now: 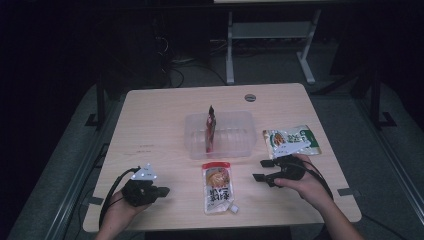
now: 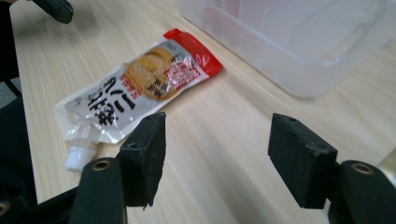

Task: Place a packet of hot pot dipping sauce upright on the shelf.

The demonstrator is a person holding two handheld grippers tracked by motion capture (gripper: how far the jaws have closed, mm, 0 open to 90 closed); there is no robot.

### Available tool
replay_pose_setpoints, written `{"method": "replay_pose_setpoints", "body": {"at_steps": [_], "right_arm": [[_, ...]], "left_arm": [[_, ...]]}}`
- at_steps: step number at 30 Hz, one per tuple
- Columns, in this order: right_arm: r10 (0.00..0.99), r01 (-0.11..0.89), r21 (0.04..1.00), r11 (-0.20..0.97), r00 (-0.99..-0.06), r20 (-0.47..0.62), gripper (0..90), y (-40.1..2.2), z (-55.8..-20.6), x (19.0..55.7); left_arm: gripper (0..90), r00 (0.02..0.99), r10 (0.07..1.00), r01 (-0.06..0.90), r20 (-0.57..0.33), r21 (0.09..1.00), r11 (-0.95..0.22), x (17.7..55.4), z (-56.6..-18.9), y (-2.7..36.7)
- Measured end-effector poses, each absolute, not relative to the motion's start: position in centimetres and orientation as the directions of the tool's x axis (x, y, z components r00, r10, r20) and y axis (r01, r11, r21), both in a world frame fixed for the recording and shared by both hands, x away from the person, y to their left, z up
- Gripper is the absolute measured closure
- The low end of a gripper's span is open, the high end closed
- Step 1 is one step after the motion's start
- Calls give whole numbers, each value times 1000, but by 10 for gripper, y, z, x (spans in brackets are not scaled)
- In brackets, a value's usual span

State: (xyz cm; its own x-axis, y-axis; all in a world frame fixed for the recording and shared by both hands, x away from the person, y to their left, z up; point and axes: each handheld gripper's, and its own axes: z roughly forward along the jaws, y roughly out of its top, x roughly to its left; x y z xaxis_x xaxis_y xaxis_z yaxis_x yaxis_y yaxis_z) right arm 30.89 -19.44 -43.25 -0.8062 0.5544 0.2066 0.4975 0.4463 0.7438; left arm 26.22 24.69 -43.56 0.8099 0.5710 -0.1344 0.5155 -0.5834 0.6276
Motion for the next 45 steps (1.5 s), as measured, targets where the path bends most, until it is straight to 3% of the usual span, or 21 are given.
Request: {"method": "replay_pose_setpoints", "body": {"at_steps": [5, 14, 24, 36, 45], "right_arm": [[553, 494, 745, 448, -808, 204, 351, -197, -436, 305], [548, 489, 744, 455, -812, 199, 339, -193, -437, 306], [564, 500, 737, 455, -802, 196, 341, -200, -441, 299], [583, 510, 738, 441, -789, 197, 343, -206, -440, 293], [585, 509, 742, 437, -787, 196, 343, -207, -441, 294]], "left_arm": [[897, 842, 510, 490, -174, 640, -592, 263, -437, 220], [896, 914, 376, 386, -154, 620, -683, 269, -446, 164], [897, 943, 298, 326, -149, 594, -736, 280, -456, 128], [898, 962, 237, 271, -138, 613, -742, 289, -459, 88], [897, 944, 314, 301, -105, 667, -681, 320, -441, 94]]}}
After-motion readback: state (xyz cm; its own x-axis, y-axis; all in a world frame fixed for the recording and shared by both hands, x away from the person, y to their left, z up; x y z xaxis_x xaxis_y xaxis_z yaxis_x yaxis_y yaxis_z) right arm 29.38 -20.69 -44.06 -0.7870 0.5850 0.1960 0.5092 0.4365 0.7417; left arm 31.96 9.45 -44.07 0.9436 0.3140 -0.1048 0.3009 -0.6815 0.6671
